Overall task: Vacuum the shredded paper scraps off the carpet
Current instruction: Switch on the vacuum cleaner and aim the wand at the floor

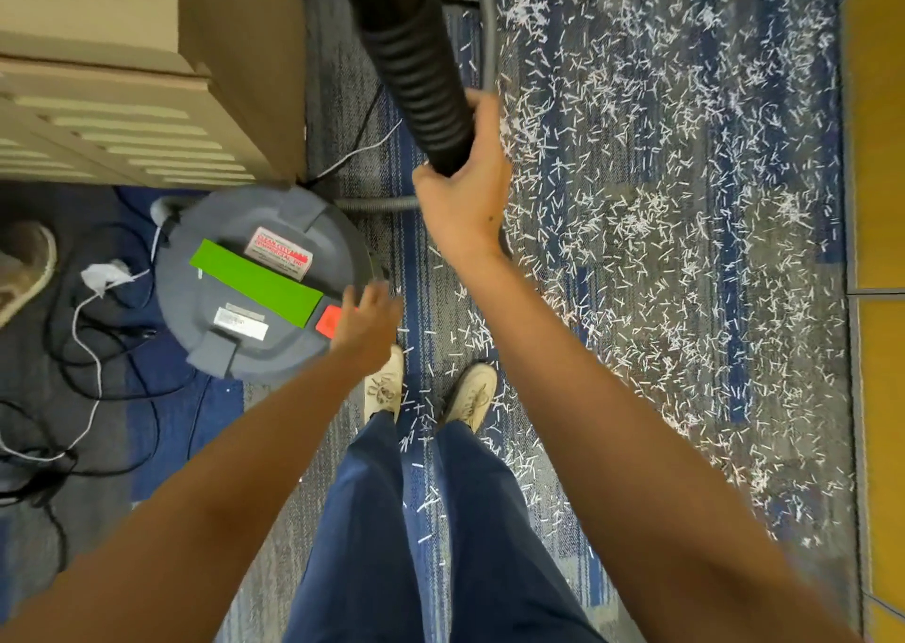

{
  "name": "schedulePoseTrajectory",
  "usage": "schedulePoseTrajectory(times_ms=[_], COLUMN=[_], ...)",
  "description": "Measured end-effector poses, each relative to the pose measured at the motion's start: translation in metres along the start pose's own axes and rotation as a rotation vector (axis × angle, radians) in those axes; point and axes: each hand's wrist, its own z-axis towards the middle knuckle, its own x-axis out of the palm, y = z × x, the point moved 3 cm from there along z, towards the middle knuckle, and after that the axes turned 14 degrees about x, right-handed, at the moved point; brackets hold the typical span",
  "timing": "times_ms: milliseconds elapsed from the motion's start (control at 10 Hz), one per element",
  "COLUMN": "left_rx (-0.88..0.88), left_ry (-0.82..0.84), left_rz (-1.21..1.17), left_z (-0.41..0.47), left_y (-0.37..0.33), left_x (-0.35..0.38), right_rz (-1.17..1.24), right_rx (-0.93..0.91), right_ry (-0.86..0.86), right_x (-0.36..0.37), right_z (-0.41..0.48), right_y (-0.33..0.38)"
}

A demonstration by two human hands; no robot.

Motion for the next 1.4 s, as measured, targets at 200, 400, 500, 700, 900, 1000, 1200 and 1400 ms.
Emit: schedulePoseTrajectory(times_ms=[200, 400, 500, 700, 900, 1000, 1200, 1400], left_rx=[0.259, 0.38, 0.39, 0.636, 0.637, 0.665, 0.747, 0.448], left_ry=[-0.193, -0.261, -0.123, -0.309, -0.336, -0.356, -0.495, -0.267], left_rz=[-0.349, 0.198, 0.787, 0.909, 0.956, 0.97, 0.973, 0.795], left_z=[-0.027, -0.014, -0.012, -0.03, -0.016, -0.007, 0.012, 0.065], left_y=[-0.06, -0.082, -0.11, -0.131, -0.175, -0.215, -0.277, -0.313], left_x=[-0.121, -0.165, -0.188, -0.233, -0.293, -0.316, -0.343, -0.347], right_rz=[-0.047, -0.117, -0.166, -0.159, -0.229, -0.297, -0.492, -0.593], right_rx=[0.147, 0.195, 0.21, 0.37, 0.446, 0.459, 0.418, 0.475], right_ry=[0.031, 0.03, 0.003, -0.088, -0.11, -0.1, 0.005, 0.041], right_x=[-0.023, -0.078, -0.117, -0.191, -0.271, -0.31, -0.356, -0.366], right_z=[-0.001, 0.0, 0.0, 0.014, 0.021, 0.023, 0.027, 0.038], right_y=[0.01, 0.03, 0.035, 0.015, -0.031, -0.055, -0.082, -0.112])
